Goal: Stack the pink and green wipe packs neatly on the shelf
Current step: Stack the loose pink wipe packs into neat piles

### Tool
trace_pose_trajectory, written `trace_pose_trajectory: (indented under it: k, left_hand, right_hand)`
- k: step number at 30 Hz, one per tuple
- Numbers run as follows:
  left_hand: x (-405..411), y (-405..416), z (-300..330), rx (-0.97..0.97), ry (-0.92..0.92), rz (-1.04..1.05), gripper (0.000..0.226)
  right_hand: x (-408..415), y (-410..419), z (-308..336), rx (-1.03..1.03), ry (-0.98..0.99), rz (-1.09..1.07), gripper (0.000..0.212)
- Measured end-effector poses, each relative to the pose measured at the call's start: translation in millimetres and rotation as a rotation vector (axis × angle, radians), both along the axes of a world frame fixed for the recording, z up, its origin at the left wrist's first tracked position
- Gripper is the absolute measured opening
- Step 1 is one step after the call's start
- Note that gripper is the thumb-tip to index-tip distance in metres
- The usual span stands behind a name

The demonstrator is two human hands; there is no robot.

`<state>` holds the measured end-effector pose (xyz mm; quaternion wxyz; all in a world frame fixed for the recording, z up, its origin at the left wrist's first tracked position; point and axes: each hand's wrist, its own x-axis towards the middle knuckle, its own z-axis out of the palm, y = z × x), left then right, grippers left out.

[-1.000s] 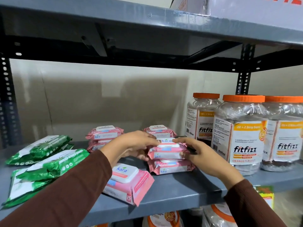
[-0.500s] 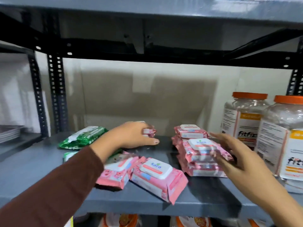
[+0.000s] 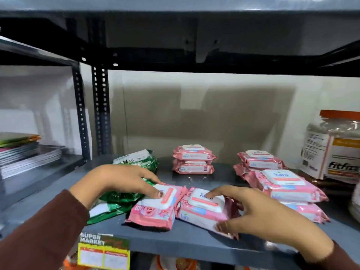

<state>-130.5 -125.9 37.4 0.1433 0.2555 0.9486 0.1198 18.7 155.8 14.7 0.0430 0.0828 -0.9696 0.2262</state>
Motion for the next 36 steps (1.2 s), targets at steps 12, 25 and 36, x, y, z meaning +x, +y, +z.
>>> trace_pose_trajectory:
  k: [12, 25, 36]
  left_hand:
    - [1.7, -83.7, -0.6, 0.050, -0.067, 0.095, 0.067]
    - [36.8, -6.1, 13.6, 0.143, 0.264, -0.118, 0.058]
    - [25.7, 67.1, -8.1, 0.481, -0.327, -0.033, 0.033]
  right_hand:
    - [-64.1, -42.1, -8.1, -0.147, -0.044, 0.122, 0.058]
    - [-57.3, -11.7, -2.4, -0.057, -0.074, 0.033, 0.062]
    - [-60.2, -22.2, -11.5, 0.136, 0.242, -0.214, 0.060]
